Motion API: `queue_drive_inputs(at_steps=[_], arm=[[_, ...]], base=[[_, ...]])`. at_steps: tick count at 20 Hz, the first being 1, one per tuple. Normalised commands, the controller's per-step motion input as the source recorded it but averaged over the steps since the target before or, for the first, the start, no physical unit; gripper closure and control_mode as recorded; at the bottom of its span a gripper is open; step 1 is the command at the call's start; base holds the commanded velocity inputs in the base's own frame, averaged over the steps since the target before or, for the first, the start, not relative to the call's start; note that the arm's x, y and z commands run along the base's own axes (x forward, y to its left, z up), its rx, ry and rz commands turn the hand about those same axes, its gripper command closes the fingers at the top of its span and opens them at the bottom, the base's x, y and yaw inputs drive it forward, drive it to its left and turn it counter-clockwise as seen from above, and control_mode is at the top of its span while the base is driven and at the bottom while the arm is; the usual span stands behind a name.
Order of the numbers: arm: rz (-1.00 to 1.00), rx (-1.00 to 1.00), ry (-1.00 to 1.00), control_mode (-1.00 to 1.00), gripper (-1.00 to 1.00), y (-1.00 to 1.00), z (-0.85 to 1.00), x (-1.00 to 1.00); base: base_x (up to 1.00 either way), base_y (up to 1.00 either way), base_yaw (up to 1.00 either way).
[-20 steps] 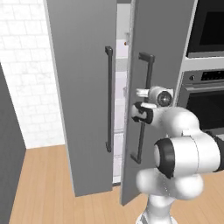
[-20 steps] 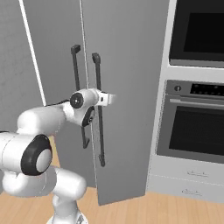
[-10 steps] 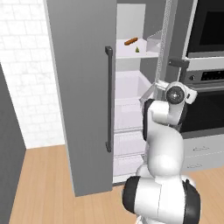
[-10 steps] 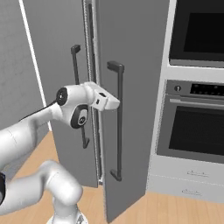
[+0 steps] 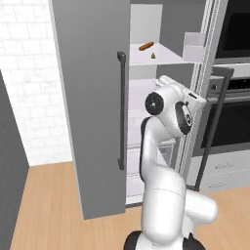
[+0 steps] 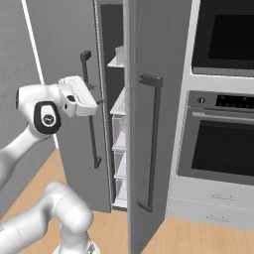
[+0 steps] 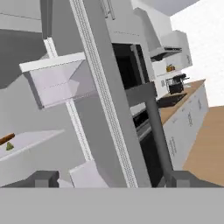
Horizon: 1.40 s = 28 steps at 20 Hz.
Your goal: Grab a lemon wedge from the fridge and one ice cube from the ice bowl, and put them in the glass of lemonade.
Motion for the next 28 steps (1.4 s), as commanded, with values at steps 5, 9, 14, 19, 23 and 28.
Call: queue_drive_inputs(at_steps=[5,9,14,19,23,28], arm=[[-0.62,0.00,0.11,-1.00,-1.00,0.00,-0.02,0.97],[-0.27,0.00,0.06,-1.00,-1.00,-0.38,0.00,0.86],[-0.16,0.01,0.00,-1.00,-1.00,-0.88,-0.03,0.35],[-0.18,0.04,0.04,-1.00,-1.00,-1.00,-0.07,0.01],[-0.25,0.10,0.06,-1.00,-1.00,-1.00,-0.06,-0.20],[-0.25,0.20,0.00,-1.00,-1.00,-1.00,0.00,-0.93]], base=[[0.00,0.00,0.00],[0.00,0.00,0.00],[0.00,0.00,0.00],[0.00,0.00,0.00],[0.00,0.00,0.00],[0.00,0.00,0.00]])
